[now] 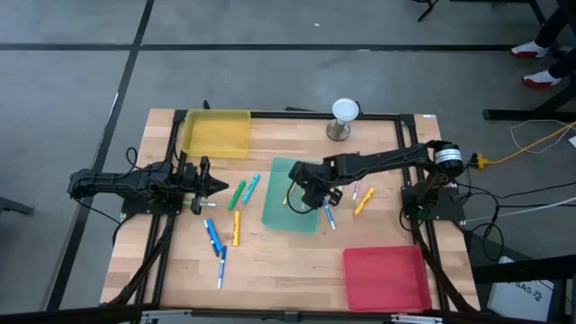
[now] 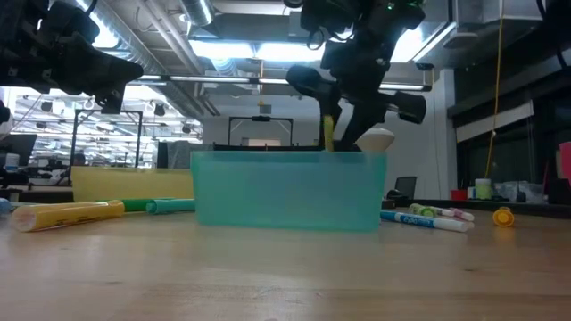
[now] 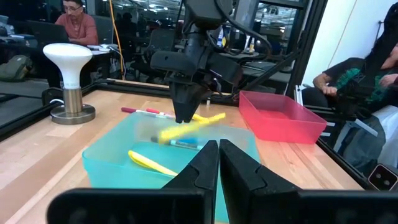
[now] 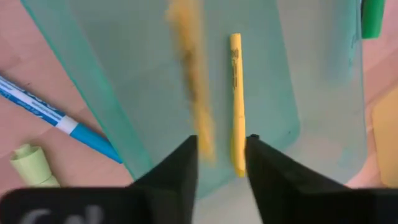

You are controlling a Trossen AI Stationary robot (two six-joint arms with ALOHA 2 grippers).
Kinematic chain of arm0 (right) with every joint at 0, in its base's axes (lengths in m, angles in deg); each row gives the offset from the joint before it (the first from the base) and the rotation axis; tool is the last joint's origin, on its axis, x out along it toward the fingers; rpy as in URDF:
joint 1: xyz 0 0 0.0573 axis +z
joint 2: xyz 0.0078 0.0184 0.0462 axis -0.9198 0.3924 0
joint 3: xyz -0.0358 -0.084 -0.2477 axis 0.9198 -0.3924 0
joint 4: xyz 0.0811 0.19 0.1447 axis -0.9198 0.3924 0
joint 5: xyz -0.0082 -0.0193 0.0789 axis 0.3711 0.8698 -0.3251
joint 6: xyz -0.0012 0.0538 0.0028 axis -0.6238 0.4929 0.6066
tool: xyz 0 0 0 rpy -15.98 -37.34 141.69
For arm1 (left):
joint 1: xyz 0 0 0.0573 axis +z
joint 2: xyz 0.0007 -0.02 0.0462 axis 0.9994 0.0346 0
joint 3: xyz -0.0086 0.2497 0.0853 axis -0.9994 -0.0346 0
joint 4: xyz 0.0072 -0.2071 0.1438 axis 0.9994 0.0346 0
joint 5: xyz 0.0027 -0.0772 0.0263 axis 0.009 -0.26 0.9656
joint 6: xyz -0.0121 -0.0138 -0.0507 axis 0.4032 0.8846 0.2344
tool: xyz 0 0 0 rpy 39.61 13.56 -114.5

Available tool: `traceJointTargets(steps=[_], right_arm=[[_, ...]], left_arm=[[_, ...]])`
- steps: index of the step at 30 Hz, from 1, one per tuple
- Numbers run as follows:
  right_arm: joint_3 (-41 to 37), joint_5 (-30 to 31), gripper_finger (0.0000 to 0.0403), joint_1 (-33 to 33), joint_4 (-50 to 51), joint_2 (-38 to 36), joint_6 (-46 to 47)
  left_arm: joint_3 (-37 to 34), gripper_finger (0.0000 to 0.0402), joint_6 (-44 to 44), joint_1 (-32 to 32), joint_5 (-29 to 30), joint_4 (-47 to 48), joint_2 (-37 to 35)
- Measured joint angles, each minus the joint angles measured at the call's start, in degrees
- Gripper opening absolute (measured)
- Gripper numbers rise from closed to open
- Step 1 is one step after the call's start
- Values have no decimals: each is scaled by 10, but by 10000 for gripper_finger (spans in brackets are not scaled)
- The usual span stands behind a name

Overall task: Pick & Place Markers
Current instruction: Put the right yellow highlighter pen into the pink bin

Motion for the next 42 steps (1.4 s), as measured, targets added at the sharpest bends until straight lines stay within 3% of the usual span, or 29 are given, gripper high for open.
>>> traceJointTargets(steps=[4, 8, 18, 30, 42], right_arm=[[0, 0, 185, 0, -12, 0, 25], [0, 4, 206, 0, -18, 0, 26], [0, 16, 210, 3, -17, -29, 29], [0, 25, 211, 29, 6, -95, 150], [-37, 25, 211, 50, 40, -108, 213]], left_arm=[[0, 13, 0, 0, 0, 0, 0], [0, 10, 0, 0, 0, 0, 0], [0, 8, 0, 0, 0, 0, 0], [0, 11, 0, 0, 0, 0, 0], [0, 10, 0, 0, 0, 0, 0]])
